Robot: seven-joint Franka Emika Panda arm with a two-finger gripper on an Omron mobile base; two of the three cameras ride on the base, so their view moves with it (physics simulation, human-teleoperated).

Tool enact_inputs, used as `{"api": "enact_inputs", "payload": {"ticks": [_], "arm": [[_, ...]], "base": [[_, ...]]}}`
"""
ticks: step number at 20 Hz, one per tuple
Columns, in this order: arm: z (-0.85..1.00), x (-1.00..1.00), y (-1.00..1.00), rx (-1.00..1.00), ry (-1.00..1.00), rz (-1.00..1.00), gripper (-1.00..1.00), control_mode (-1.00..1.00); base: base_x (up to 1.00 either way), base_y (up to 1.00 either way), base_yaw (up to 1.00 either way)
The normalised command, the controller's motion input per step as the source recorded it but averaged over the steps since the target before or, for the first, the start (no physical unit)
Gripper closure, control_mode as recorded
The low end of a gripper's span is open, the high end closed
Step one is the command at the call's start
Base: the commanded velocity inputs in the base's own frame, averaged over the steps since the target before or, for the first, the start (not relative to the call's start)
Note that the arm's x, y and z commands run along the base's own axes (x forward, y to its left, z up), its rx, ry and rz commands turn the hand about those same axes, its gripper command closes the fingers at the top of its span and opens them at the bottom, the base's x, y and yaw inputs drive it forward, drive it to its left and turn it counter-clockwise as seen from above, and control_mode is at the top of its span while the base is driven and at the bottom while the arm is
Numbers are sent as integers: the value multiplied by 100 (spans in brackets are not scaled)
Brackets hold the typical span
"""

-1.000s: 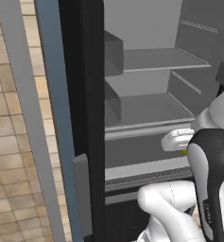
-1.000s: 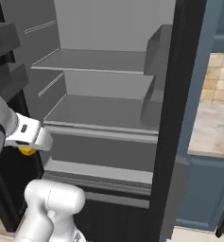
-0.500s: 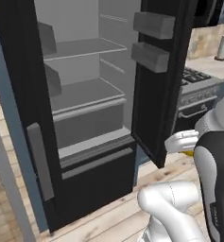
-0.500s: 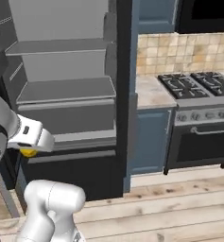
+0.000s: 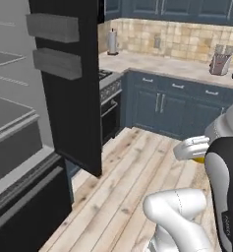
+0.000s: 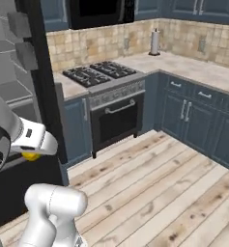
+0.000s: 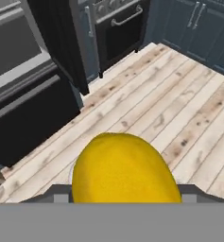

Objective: Grab the lime and lemon from the fridge, place them in the blender, close the lid, and turn on the blender to create a marinade.

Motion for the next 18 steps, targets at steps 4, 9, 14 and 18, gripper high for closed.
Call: {"api": "enact_inputs", "payload": {"ticks": [4, 9, 14, 18], "arm": [[0, 0, 0, 0, 0, 0, 100, 100], [0, 0, 0, 0, 0, 0, 100, 100], [0, 0, 0, 0, 0, 0, 100, 100], [0, 0, 0, 0, 0, 0, 100, 100]], "base": [[-4, -6, -93], [19, -15, -89], [64, 0, -77], [99, 0, -61]]}}
